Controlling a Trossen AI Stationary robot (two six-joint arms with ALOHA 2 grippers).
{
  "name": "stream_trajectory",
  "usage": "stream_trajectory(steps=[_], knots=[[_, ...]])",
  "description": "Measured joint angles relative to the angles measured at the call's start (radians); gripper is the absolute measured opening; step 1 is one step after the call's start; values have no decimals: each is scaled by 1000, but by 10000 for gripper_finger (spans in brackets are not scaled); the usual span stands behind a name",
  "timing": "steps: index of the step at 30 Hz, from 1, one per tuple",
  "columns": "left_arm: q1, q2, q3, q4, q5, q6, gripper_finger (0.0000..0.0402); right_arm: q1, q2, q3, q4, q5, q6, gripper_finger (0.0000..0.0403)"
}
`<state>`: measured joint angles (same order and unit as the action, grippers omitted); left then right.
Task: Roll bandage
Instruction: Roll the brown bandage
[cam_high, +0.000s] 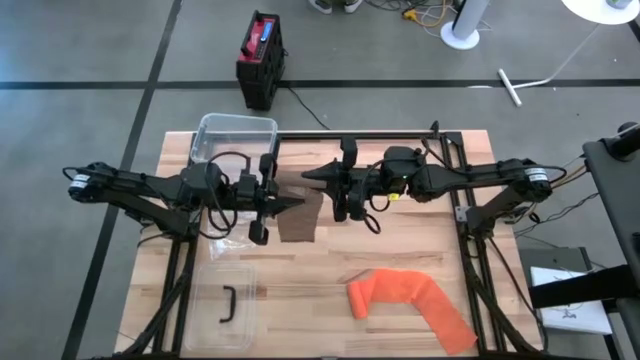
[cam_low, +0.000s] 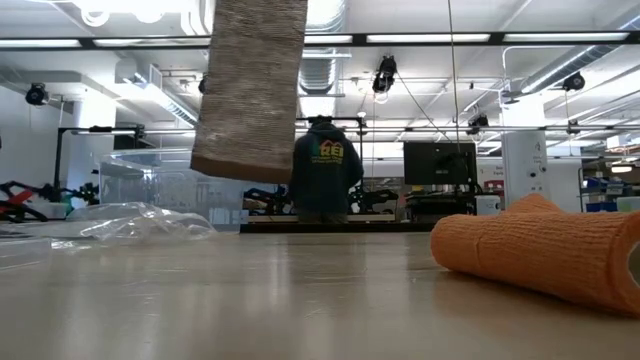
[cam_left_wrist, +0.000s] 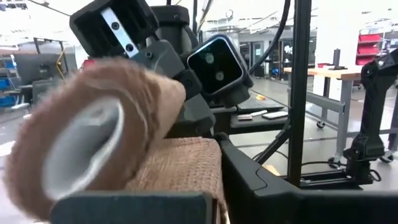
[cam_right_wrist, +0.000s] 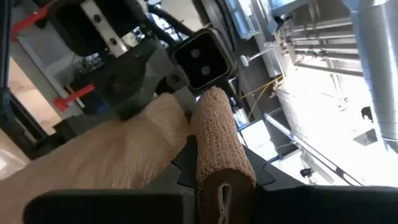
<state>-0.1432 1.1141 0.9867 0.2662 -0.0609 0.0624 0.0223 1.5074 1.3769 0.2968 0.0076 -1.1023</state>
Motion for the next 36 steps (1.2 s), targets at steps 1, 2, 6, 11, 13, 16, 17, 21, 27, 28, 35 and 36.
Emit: stream_trajectory(steps=[1,2,6,11,13,16,17,21,27,28,35,36], knots=[[0,-8,0,-14,0,-4,10,0,0,0,0,-1,-1,41],[0,-21,0,-40,-1,-10,15,0,0,0,2,-2,-2,41],[0,-74,0,-108,-4,-50,46,0,-9,0,1,-2,-49,42],[0,-129,0,-181,-2,-221,104,4,-13,0,1,-1,-148,42],[0,-144,0,-237,-2,-299,131,12,-13,0,0,-1,-203,42],[0,-154,0,-262,-5,-355,170,25,-13,0,14,4,-262,42],[0,-157,0,-261,-5,-360,183,28,-13,0,16,4,-281,42],[0,-172,0,-261,-6,-360,229,38,-13,0,13,22,-355,42],[1,-211,0,-260,-8,-357,280,50,-13,0,-12,22,-476,42],[1,-216,0,-269,-5,-371,287,52,-13,0,-15,21,-507,42],[1,-234,45,-442,26,-497,323,70,-13,2,-69,-15,-653,42],[1,-232,55,-464,26,-498,326,72,-13,2,-72,-25,-655,42]])
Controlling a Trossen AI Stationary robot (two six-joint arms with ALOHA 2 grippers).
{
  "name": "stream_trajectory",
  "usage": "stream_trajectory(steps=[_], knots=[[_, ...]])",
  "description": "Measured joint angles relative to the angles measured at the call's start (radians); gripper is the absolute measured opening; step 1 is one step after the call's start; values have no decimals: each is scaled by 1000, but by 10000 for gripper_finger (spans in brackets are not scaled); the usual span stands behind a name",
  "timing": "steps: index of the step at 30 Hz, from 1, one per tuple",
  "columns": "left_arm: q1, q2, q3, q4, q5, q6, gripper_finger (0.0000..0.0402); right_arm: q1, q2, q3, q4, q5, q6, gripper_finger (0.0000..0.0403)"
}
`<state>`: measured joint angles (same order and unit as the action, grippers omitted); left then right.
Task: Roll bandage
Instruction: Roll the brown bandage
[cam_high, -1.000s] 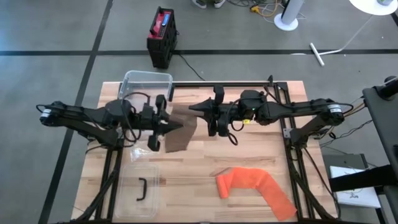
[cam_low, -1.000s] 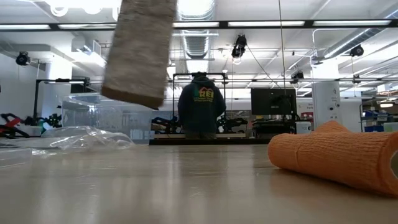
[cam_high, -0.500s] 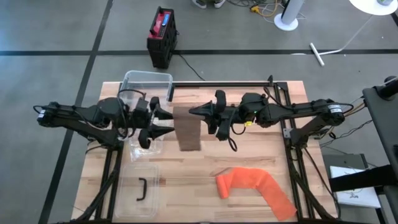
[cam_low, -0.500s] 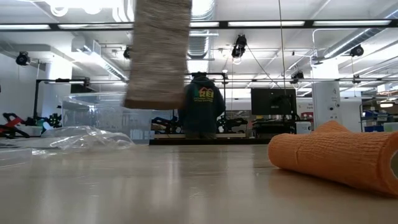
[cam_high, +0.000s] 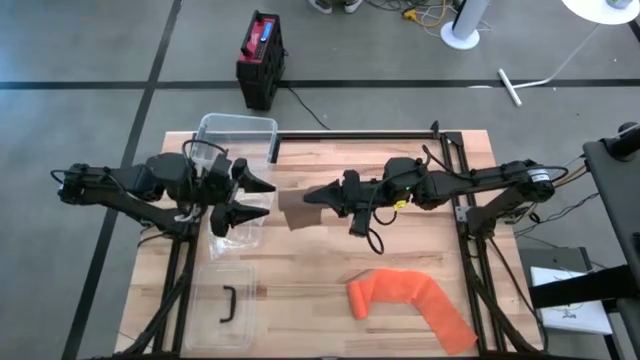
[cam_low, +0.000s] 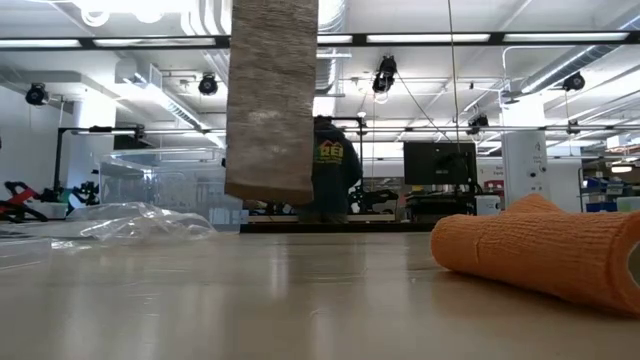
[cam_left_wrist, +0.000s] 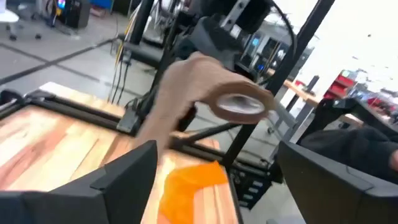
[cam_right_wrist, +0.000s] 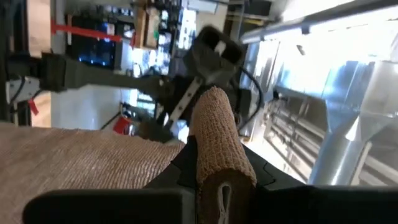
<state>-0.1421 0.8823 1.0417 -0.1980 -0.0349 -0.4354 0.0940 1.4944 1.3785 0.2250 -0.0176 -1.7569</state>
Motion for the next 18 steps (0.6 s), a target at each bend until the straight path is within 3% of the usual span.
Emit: stream_trajectory(steps=[6,11,18], knots=[[2,26,59,-29,-3,57,339,0,0,0,-12,-17,-84,43],[7,48,114,-64,-76,94,341,-1,0,0,-27,-17,-222,43],[35,130,195,-153,-13,94,330,-7,0,0,-67,-15,-390,43]])
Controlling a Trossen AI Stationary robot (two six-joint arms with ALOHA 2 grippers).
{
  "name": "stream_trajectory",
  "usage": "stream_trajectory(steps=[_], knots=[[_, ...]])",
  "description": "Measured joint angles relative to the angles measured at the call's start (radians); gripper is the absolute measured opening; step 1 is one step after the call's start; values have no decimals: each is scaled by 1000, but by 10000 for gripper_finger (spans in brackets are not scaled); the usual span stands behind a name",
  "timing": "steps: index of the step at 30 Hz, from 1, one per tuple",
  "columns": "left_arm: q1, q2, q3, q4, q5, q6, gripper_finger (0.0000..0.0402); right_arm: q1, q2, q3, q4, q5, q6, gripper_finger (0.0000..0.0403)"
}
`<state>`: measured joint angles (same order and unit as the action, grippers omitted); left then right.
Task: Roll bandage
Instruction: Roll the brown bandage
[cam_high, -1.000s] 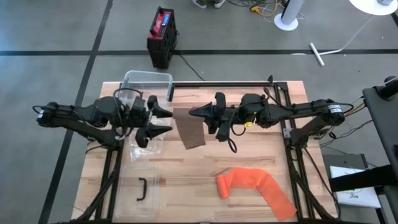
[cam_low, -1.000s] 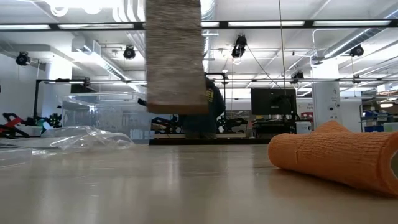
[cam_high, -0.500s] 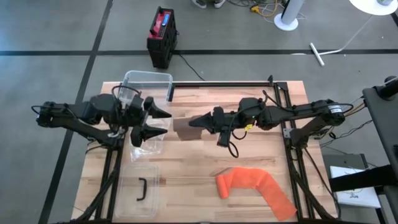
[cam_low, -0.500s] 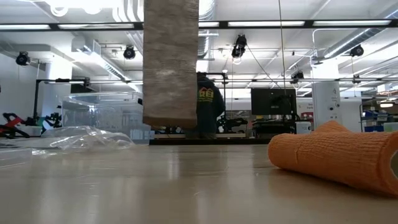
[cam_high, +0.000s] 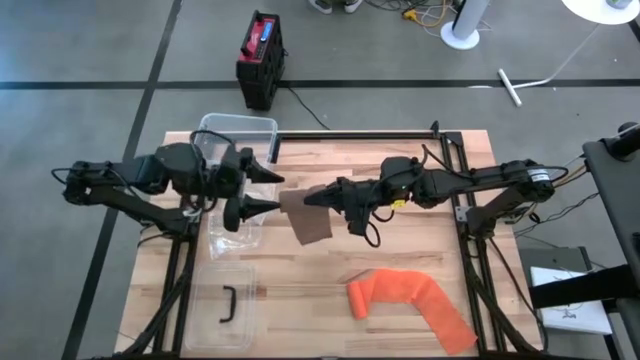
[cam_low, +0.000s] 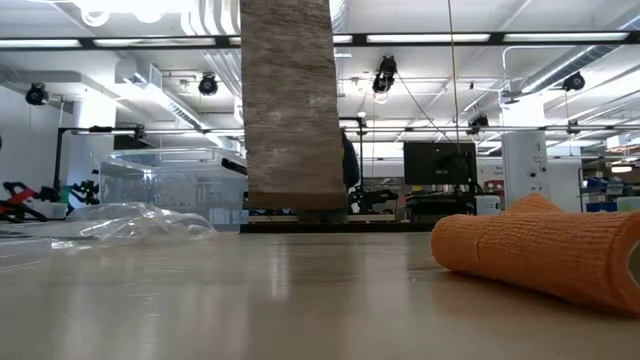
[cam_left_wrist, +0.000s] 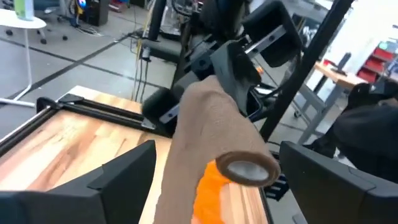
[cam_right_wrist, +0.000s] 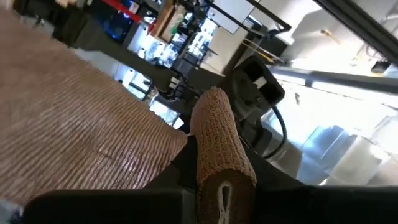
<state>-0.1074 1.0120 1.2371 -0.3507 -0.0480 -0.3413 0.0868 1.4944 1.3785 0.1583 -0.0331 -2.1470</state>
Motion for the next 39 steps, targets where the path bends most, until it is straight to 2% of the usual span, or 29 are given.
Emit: stream_trajectory(steps=[6,13,20,22,24,27,34,36,39], knots=[[0,71,93,-55,13,54,320,0,0,0,-18,10,-63,43],[0,137,138,-123,13,84,321,-2,0,0,-35,9,-61,43],[-5,115,147,-216,-42,171,329,-2,0,0,-57,16,109,43],[-25,79,121,-246,-91,171,329,-6,0,0,-59,29,235,43],[-70,35,59,-248,-220,178,327,-15,-3,0,-60,34,416,43],[-124,-20,-76,-136,-398,244,320,-29,-15,0,-53,32,722,43],[-127,-40,-333,231,-407,366,305,-61,-1,6,-27,25,1561,43],[-134,-35,-380,271,-405,356,302,-71,-1,1,-39,27,1706,43],[-132,-35,-434,338,-403,310,297,-76,0,-2,-53,36,1818,43]])
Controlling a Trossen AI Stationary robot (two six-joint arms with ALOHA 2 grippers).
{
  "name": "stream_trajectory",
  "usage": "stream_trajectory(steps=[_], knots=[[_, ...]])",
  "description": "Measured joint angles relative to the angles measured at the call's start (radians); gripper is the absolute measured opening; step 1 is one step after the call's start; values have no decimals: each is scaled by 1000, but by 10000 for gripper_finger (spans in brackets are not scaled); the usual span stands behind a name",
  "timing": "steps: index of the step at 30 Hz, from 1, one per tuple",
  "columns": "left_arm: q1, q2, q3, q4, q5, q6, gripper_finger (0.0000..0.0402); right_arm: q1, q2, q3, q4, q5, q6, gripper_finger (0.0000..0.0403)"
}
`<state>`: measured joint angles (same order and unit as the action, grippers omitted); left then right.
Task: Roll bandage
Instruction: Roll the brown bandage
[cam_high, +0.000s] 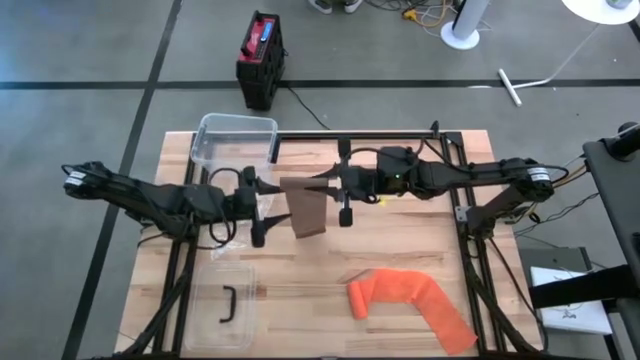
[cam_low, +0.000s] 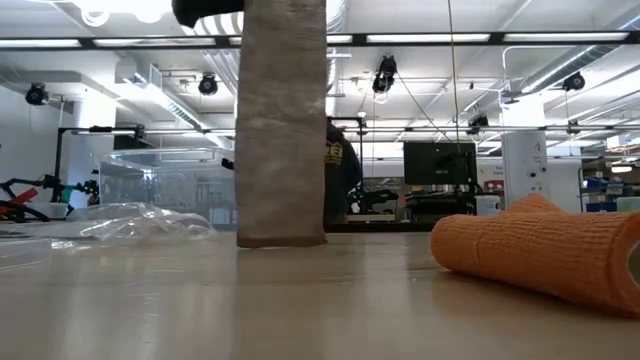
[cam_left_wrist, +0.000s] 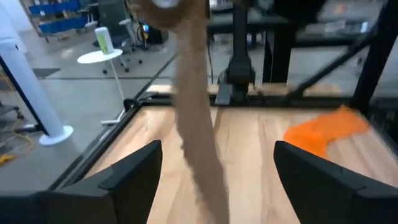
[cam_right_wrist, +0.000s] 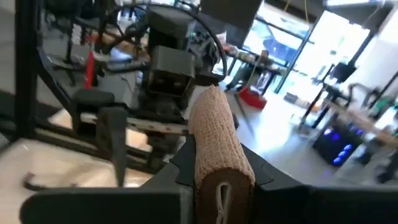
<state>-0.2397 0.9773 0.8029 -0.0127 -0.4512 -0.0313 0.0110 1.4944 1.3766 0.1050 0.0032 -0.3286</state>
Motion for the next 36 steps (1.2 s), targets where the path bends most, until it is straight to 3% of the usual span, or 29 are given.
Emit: stream_trajectory(steps=[6,13,20,24,30,36], knots=[[40,0,-66,208,7,18,288,2,1,1,5,-4,150,43],[78,19,-134,517,143,102,271,9,22,-2,68,-33,291,43],[112,53,-151,704,147,119,237,17,43,-3,155,-37,373,43],[111,72,-135,701,149,126,179,20,71,-3,186,-37,418,43],[110,102,-109,698,170,62,19,26,92,-4,247,-34,447,43],[100,87,-110,666,174,14,3,46,69,-5,268,-36,449,43]])
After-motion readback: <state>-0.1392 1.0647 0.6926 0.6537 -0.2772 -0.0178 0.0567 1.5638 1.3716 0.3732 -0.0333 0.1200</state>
